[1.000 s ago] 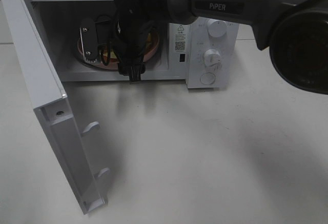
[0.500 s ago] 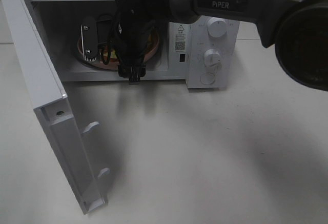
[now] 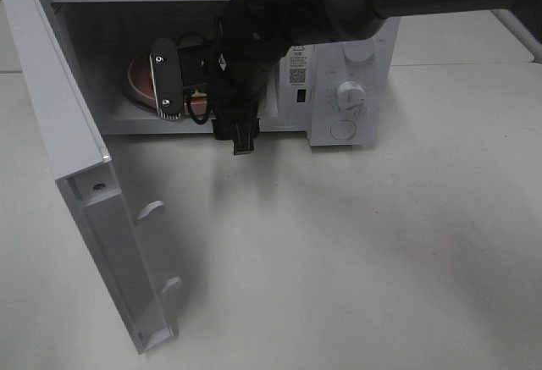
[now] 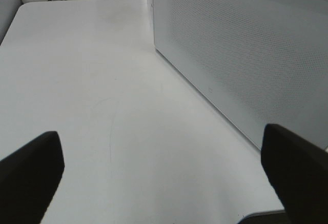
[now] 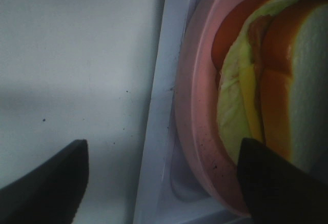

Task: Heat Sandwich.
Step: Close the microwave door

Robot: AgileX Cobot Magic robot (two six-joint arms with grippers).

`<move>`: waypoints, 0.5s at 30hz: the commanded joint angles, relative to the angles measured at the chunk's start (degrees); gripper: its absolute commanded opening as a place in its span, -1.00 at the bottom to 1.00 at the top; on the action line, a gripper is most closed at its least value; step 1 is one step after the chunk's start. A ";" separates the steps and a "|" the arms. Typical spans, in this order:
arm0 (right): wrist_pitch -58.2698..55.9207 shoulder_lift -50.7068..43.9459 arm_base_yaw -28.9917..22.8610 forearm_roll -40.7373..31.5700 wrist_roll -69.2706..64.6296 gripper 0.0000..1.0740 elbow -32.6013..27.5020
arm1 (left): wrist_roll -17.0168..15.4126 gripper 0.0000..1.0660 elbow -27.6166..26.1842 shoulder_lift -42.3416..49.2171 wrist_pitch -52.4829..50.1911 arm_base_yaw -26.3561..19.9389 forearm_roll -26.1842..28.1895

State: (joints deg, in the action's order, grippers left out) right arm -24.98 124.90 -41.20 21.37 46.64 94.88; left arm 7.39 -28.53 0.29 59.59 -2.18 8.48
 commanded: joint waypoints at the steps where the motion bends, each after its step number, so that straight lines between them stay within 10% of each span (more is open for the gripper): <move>1: 3.32 -3.38 -0.17 1.66 -1.66 0.42 -4.64 | -0.11 0.89 0.23 1.15 -0.52 0.40 0.11; 15: 6.88 -13.92 -0.17 2.06 -4.70 0.42 -18.91 | -0.11 0.89 0.23 1.15 -0.52 0.40 0.11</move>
State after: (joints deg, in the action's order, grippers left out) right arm -18.45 112.64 -41.20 23.03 43.03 77.29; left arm 7.39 -28.53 0.29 59.59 -2.18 8.48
